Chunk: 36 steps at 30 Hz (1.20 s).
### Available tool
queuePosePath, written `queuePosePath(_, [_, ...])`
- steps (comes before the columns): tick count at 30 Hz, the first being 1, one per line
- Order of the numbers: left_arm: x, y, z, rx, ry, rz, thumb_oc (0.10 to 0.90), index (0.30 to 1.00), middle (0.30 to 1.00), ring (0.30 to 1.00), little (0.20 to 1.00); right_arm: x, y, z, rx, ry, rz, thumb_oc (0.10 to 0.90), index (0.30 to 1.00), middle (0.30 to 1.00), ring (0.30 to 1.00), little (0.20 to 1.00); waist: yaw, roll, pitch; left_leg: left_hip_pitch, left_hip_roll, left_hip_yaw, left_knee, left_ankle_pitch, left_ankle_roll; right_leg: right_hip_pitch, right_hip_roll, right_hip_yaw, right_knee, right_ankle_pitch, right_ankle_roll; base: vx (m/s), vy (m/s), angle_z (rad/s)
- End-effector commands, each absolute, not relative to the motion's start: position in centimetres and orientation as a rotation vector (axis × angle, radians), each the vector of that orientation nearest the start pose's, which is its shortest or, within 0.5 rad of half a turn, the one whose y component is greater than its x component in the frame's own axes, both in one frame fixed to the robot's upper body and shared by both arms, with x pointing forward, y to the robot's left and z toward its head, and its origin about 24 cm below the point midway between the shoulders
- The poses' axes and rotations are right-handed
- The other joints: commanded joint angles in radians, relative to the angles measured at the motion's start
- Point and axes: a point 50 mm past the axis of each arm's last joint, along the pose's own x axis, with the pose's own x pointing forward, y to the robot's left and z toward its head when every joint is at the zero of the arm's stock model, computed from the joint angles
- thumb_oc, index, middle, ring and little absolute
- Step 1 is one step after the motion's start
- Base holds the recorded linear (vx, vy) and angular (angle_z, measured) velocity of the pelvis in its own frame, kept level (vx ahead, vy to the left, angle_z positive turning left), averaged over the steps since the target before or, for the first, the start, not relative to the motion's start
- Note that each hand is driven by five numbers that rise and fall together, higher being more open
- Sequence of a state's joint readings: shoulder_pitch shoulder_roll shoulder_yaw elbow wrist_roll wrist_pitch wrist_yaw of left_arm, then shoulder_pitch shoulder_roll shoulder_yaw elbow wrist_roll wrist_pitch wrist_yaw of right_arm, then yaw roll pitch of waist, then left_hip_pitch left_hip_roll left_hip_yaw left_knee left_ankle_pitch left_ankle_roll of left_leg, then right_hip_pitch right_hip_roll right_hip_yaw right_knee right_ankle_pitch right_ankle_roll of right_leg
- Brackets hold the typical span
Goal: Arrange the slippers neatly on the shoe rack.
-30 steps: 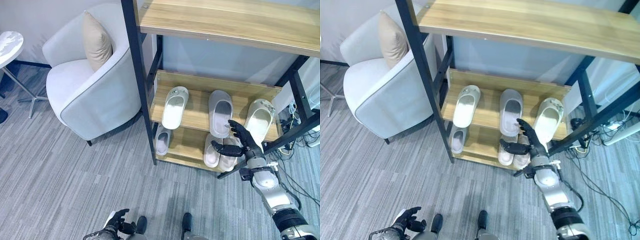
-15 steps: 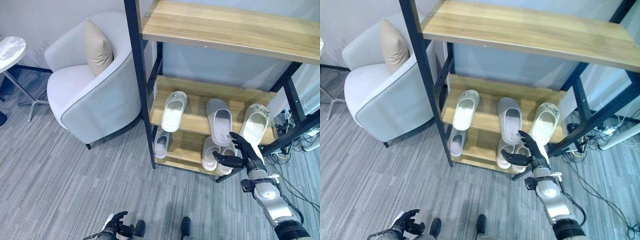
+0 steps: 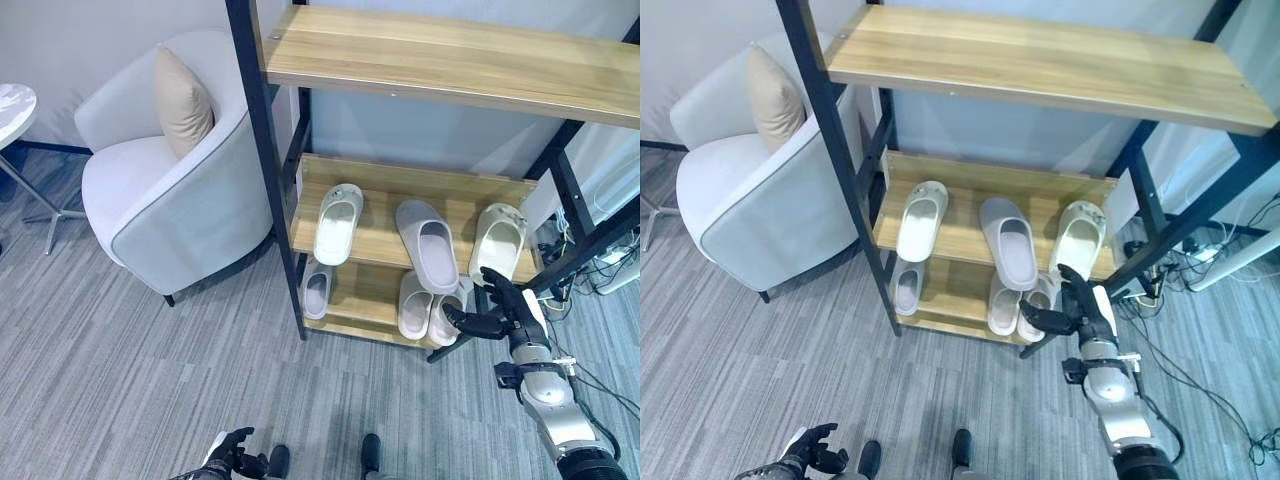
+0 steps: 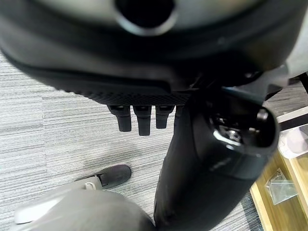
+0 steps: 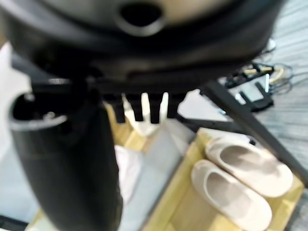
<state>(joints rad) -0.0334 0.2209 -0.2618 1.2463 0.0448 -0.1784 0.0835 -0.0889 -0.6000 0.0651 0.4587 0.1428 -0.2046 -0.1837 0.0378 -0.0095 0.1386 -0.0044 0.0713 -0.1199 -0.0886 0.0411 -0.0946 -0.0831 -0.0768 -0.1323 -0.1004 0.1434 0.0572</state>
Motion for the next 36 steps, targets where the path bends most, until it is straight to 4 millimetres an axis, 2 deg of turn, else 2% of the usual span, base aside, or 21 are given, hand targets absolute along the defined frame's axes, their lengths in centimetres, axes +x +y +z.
queuePosePath(1, [7.8,21.2,-16.7,0.49,1.159,-0.148,0.8,0.9,0.9,0.9,0.9,28.2,-30.1,10.0,-0.429,-0.223,-0.331,0.8,0.9,0.9,0.9,0.9,0.017,-0.022,-0.002,-0.012,-0.045,0.062,0.001,-0.058,0.039,0.092,-0.014,0.012,0.013,-0.174,0.069,0.0,0.0,0.0])
queuePosePath(5, [7.9,21.1,-16.7,0.49,1.154,-0.147,0.8,0.9,0.9,0.9,0.9,28.4,-28.4,11.7,-0.426,-0.32,-0.277,0.8,0.9,0.9,0.9,0.9,0.021,-0.023,-0.003,-0.011,-0.046,0.059,0.001,-0.06,0.039,0.095,-0.013,0.009,0.013,-0.176,0.068,0.0,0.0,0.0])
queuePosePath(8, [7.8,21.0,-16.7,0.489,1.154,-0.146,0.8,0.9,0.9,0.9,0.9,28.0,-27.8,12.1,-0.446,-0.345,-0.254,0.8,0.9,0.9,0.9,0.9,0.023,-0.027,-0.005,-0.011,-0.046,0.056,0.001,-0.061,0.039,0.098,-0.013,0.005,0.013,-0.178,0.067,0.0,0.0,0.0])
queuePosePath(14, [7.7,21.4,-16.7,0.484,1.161,-0.127,0.8,0.9,0.9,0.9,0.9,27.1,-28.5,10.8,-0.475,-0.284,-0.281,0.8,0.9,0.9,0.9,0.9,0.022,-0.039,-0.007,-0.011,-0.048,0.052,0.001,-0.062,0.039,0.101,-0.013,-0.004,0.013,-0.178,0.067,0.01,0.004,0.03])
queuePosePath(19, [7.2,21.4,-16.8,0.496,1.172,-0.143,0.8,0.9,0.9,0.9,0.9,26.8,-29.1,11.3,-0.478,-0.306,-0.312,0.8,0.9,0.9,0.9,0.9,0.027,-0.045,-0.01,-0.015,-0.048,0.049,0.001,-0.063,0.04,0.098,-0.013,-0.009,0.013,-0.177,0.07,0.0,0.0,0.0])
queuePosePath(24, [7.5,21.6,-16.7,0.517,1.159,-0.159,0.8,0.9,0.9,0.9,0.9,28.1,-29.4,14.6,-0.556,-0.414,-0.351,0.8,0.9,0.9,0.9,0.9,0.043,-0.05,-0.002,-0.029,-0.049,0.044,0.001,-0.059,0.04,0.084,-0.014,-0.007,0.013,-0.173,0.071,0.0,0.0,0.0])
queuePosePath(25, [7.8,21.7,-16.6,0.528,1.15,-0.163,0.8,0.9,0.9,0.9,0.9,29.0,-29.5,15.6,-0.576,-0.434,-0.367,0.8,0.9,0.9,0.9,0.9,0.053,-0.053,0.001,-0.039,-0.05,0.041,0.001,-0.055,0.039,0.074,-0.014,-0.009,0.013,-0.171,0.072,0.0,0.0,0.0])
queuePosePath(30, [8.1,21.8,-16.5,0.532,1.139,-0.159,0.8,0.9,0.9,0.9,0.9,30.2,-30.0,17.1,-0.615,-0.45,-0.395,0.8,0.9,0.9,0.9,0.9,0.065,-0.058,0.01,-0.055,-0.049,0.036,0.001,-0.049,0.037,0.061,-0.014,-0.014,0.013,-0.167,0.072,0.0,-0.001,0.01])
queuePosePath(36, [8.1,22.0,-16.4,0.534,1.134,-0.162,0.8,0.9,0.9,0.9,0.9,31.4,-32.8,19.4,-0.804,-0.38,-0.448,0.8,0.9,0.9,0.9,0.9,0.082,-0.077,0.027,-0.08,-0.049,0.027,0.001,-0.039,0.032,0.045,-0.014,-0.026,0.013,-0.163,0.074,0.0,-0.006,0.12])
